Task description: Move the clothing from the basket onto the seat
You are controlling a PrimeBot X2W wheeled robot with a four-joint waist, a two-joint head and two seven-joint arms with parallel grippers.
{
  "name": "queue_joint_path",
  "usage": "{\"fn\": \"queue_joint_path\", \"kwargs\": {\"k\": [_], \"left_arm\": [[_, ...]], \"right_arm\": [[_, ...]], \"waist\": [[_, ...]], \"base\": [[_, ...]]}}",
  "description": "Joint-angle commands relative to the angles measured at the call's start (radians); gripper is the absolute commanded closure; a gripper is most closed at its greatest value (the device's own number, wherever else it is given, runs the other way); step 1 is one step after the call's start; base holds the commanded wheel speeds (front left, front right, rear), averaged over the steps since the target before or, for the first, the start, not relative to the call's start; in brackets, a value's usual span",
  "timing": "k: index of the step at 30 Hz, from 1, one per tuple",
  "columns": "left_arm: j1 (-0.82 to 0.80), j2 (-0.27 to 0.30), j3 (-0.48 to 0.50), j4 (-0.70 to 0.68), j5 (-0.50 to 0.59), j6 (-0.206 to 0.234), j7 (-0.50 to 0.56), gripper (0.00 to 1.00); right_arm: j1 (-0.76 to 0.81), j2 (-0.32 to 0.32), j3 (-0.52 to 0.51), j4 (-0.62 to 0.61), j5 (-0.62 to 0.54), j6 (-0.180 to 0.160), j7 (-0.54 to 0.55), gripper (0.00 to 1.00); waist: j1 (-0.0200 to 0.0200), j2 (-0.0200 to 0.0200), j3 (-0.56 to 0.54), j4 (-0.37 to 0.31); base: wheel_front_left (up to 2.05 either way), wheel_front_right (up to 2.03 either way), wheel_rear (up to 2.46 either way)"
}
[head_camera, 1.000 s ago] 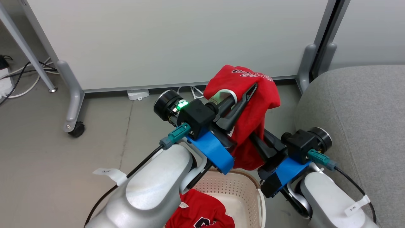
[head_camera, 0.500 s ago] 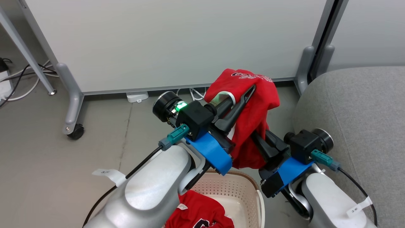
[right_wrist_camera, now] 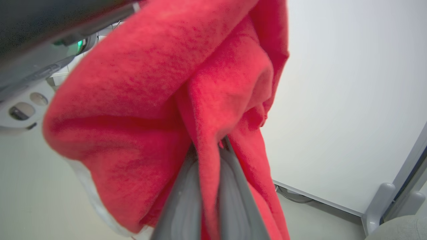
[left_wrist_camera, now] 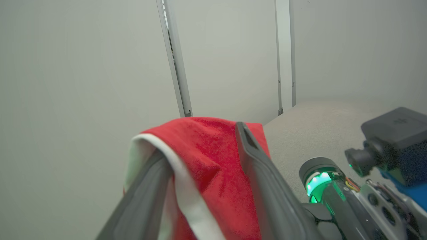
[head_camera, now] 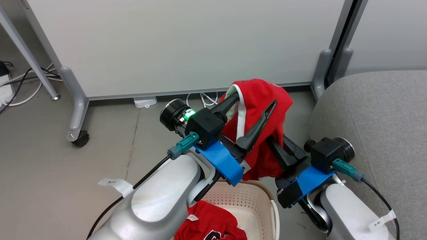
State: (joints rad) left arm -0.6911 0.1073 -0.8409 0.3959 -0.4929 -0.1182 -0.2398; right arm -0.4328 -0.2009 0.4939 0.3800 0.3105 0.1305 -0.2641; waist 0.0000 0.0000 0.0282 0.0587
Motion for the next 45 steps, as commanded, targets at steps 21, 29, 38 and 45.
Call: {"fn": "queue_joint_path", "kwargs": {"k": [21,29,38,45], "left_arm": [[0.04,0.038,-0.006,-0.006,0.002,0.036,-0.013,0.0],[0.041,0.049,-0.016,-0.018,0.017,0.047,-0.016,0.0],[0.046,0.039,-0.042,-0.022,0.036,0.051,-0.019,0.0],[0.04,0.026,-0.063,-0.015,0.047,0.048,-0.021,0.0]], "right_arm": [[0.083,0.02,-0.192,-0.06,-0.031,0.0,-0.001,1.0],[0.114,0.032,-0.282,-0.093,-0.048,0.0,-0.001,1.0],[0.16,0.054,-0.369,-0.125,-0.065,0.0,-0.001,1.0],[0.188,0.068,-0.421,-0.152,-0.071,0.0,-0.001,1.0]], "waist": [[0.0,0.0,0.036,-0.045],[0.0,0.0,0.061,-0.094],[0.0,0.0,0.08,-0.164],[0.0,0.0,0.102,-0.218]], "base": [[0.0,0.0,0.0],[0.0,0.0,0.0],[0.0,0.0,0.0],[0.0,0.0,0.0]]}}
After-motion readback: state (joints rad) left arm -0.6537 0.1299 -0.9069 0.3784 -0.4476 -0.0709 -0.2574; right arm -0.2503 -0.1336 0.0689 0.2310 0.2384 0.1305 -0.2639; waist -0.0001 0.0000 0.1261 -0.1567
